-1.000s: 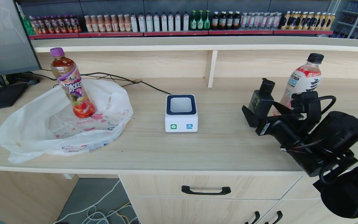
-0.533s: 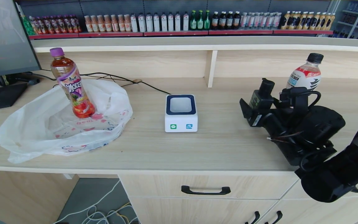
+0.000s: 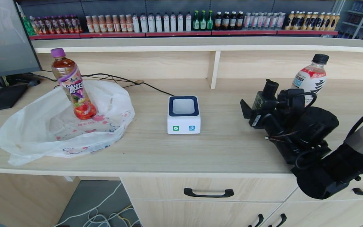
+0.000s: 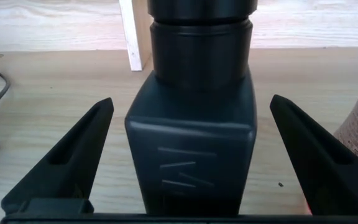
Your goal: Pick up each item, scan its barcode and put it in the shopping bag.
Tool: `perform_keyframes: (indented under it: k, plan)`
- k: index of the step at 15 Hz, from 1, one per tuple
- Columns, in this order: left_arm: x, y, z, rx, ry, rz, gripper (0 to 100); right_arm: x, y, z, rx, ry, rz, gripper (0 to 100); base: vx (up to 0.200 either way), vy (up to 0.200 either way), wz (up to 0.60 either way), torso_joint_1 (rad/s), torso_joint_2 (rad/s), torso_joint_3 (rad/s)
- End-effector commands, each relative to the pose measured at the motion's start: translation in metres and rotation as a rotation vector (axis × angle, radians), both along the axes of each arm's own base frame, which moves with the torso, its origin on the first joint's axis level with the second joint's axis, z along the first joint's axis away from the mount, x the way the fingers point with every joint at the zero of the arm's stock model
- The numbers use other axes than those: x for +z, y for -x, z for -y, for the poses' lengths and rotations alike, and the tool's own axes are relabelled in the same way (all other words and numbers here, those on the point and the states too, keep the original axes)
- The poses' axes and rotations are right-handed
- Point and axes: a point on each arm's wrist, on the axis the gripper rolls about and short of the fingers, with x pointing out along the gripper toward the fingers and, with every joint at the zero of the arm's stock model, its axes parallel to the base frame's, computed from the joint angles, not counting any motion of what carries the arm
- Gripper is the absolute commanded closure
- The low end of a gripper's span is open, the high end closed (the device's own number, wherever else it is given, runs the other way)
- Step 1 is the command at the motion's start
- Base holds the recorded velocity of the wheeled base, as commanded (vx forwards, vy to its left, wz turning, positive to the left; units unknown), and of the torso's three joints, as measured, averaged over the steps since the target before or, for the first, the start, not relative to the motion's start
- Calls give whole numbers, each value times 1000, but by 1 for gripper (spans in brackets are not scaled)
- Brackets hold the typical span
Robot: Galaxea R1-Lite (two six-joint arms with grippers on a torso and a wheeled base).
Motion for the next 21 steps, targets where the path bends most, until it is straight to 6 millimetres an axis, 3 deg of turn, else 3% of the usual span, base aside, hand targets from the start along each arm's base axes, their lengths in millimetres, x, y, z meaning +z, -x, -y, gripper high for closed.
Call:
perform_keyframes:
  k: [1, 16, 20, 21]
  plan:
    - [0, 0, 0, 0, 0, 0, 0, 0, 0, 0, 0, -1, 0, 100, 0, 0, 0, 0, 0, 0]
    - [0, 0, 0, 0, 0, 0, 0, 23, 26, 9, 2, -18, 36, 100, 0, 0, 0, 0, 0, 0]
    - [0, 0, 0, 0, 0, 0, 0, 35, 48, 16, 5, -24, 55, 100, 0, 0, 0, 0, 0, 0]
    - [0, 0, 0, 0, 0, 0, 0, 44, 63, 21, 8, -31, 73, 100, 0, 0, 0, 0, 0, 0]
